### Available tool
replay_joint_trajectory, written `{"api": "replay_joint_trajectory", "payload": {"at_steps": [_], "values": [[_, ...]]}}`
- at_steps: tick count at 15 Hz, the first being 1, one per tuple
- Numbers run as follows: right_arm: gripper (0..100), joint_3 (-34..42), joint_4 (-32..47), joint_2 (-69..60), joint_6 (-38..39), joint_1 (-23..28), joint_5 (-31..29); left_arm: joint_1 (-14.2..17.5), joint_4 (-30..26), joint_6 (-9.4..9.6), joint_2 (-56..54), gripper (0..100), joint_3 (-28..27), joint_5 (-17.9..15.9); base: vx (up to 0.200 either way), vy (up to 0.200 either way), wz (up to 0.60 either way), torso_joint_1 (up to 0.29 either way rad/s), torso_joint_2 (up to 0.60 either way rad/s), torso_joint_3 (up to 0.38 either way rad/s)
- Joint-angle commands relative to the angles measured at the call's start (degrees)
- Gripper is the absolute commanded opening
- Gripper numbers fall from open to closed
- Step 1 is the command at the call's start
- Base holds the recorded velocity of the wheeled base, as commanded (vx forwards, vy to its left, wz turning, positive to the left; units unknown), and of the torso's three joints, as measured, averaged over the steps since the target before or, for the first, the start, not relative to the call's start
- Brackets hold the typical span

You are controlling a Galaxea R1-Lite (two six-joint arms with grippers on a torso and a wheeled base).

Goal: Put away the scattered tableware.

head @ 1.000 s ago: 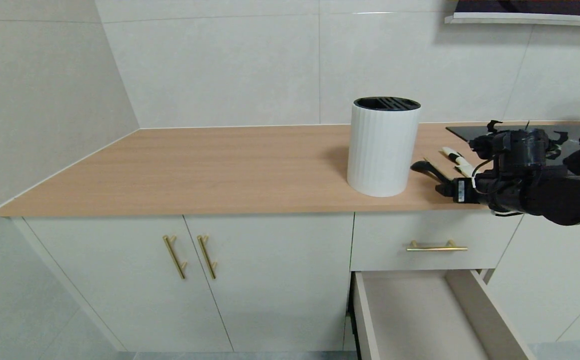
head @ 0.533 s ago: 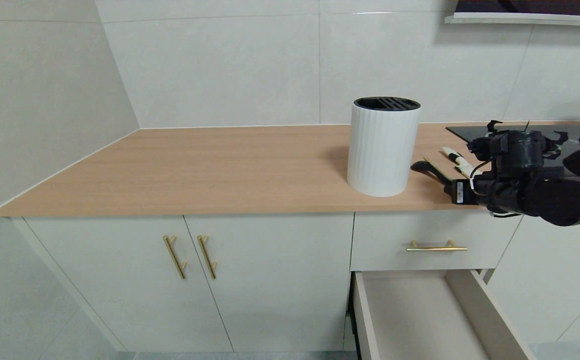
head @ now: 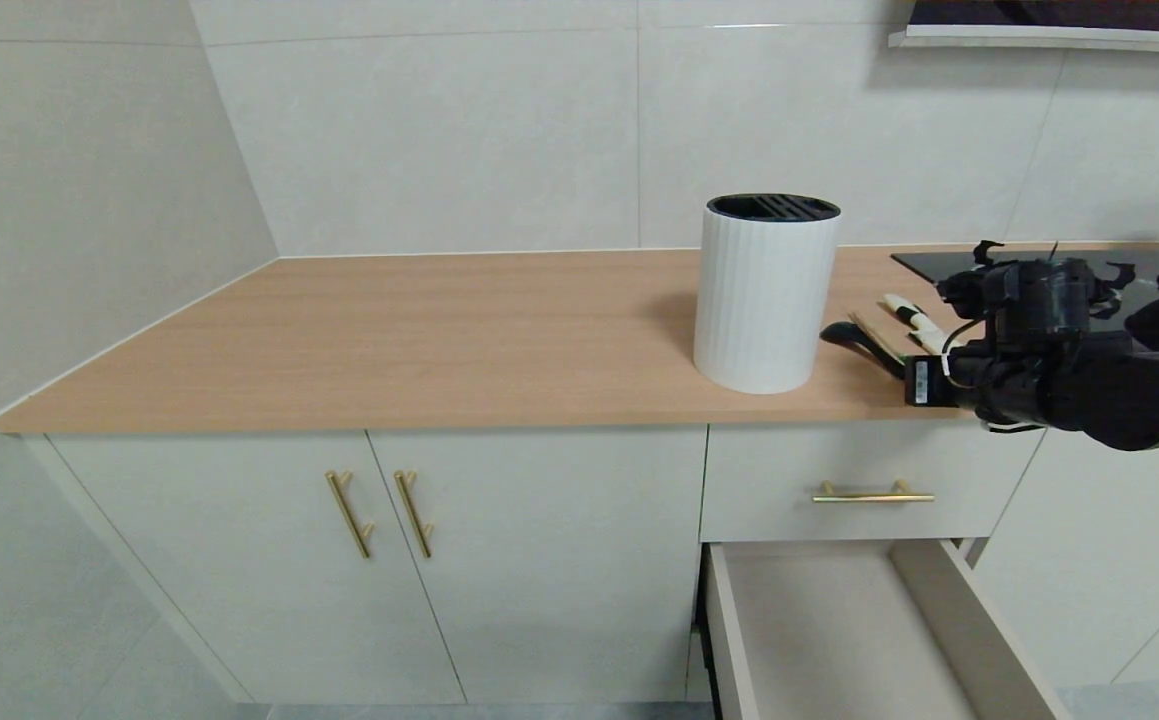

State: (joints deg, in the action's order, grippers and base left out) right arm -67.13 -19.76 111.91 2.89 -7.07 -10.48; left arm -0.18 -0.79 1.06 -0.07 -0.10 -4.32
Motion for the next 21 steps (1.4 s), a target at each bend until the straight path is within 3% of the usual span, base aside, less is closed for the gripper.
{"api": "replay_joint_trajectory", "payload": {"at_steps": [1,6,8,10,11,13,16,21], "values": [[0,0.07,0.34,-1.17,0.10,-0.05,-0.06,0.01,0.00,-0.01,0.07,100,0.01,0.01,0.000,0.000,0.00,0.000,0.00,0.000],[0,3.15,1.04,-8.46,1.51,0.13,0.02,0.01,0.00,0.08,0.07,100,0.01,0.01,0.000,0.000,0.00,0.000,0.00,0.000],[0,5.61,7.54,-15.41,1.94,-0.14,0.38,0.01,0.00,-0.01,0.07,100,0.01,0.01,0.000,0.000,0.00,0.000,0.00,0.000],[0,7.28,14.84,-21.12,2.21,-0.22,2.93,0.01,0.00,-0.01,0.07,100,0.01,0.01,0.000,0.000,0.00,0.000,0.00,0.000],[0,8.86,19.06,-27.80,2.74,-0.14,9.17,0.01,0.00,-0.01,0.07,100,0.01,0.01,0.000,0.000,0.00,0.000,0.00,0.000],[0,11.32,22.31,-35.09,2.74,0.22,15.23,0.01,0.00,-0.01,0.07,100,0.01,0.01,0.000,0.000,0.00,0.000,0.00,0.000],[0,13.96,28.46,-39.84,2.74,0.48,16.99,0.01,0.00,0.08,0.07,100,0.01,0.01,0.000,0.000,0.00,0.000,0.00,0.000],[0,18.35,28.90,-40.98,0.71,-0.58,19.27,0.01,0.00,-0.01,0.07,100,0.01,0.01,0.000,0.000,0.00,0.000,0.00,0.000]]}}
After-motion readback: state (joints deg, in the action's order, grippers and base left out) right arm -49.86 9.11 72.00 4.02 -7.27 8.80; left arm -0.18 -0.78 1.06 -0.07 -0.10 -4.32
